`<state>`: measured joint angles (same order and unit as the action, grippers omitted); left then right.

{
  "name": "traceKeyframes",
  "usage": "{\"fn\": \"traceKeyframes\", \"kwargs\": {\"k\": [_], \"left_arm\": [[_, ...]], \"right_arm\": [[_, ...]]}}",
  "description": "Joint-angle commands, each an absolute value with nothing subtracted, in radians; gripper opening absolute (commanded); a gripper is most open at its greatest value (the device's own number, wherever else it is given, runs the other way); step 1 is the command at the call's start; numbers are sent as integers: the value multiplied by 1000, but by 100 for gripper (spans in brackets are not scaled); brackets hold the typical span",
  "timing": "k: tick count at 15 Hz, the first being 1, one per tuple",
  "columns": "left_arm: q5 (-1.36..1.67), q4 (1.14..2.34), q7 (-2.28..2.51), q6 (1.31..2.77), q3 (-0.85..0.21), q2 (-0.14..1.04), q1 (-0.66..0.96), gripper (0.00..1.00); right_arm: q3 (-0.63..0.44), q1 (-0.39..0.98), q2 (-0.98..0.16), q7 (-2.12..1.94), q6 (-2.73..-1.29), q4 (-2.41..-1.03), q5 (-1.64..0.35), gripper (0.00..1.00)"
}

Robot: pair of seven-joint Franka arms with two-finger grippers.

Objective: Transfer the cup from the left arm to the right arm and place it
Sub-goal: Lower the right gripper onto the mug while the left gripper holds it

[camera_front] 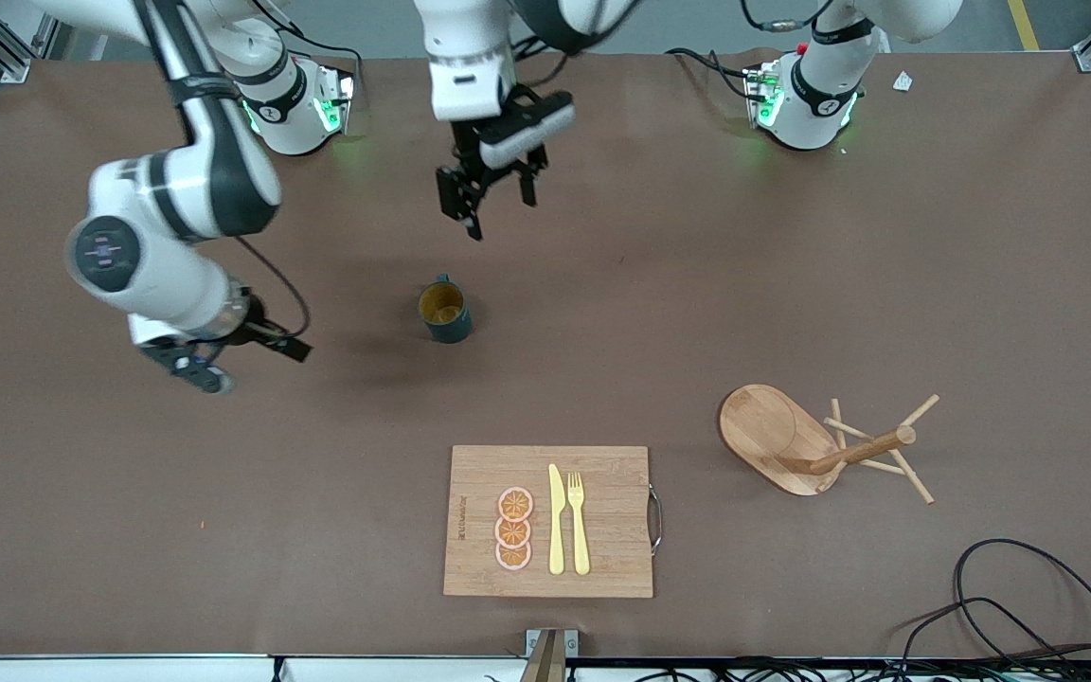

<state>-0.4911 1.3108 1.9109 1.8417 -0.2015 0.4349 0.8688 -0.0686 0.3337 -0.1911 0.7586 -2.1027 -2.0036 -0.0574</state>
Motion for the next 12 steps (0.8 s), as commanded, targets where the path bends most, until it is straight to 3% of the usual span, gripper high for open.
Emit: {"fn": "traceKeyframes", "kwargs": {"k": [1,6,12], "left_arm": [[-415,1333,1705,1836,-209,385,740,100],[-264,1333,1202,1777,-212,338,439,100],[-258,1333,726,1655,-210,267,217,100]], "right_arm": [[-77,437,-150,821,-2195,-2109,-63,100],[-72,558,-166,810,-2284,-2129,-63,100],[-71,629,-195,704,-2425,-2218,-63,100]]}}
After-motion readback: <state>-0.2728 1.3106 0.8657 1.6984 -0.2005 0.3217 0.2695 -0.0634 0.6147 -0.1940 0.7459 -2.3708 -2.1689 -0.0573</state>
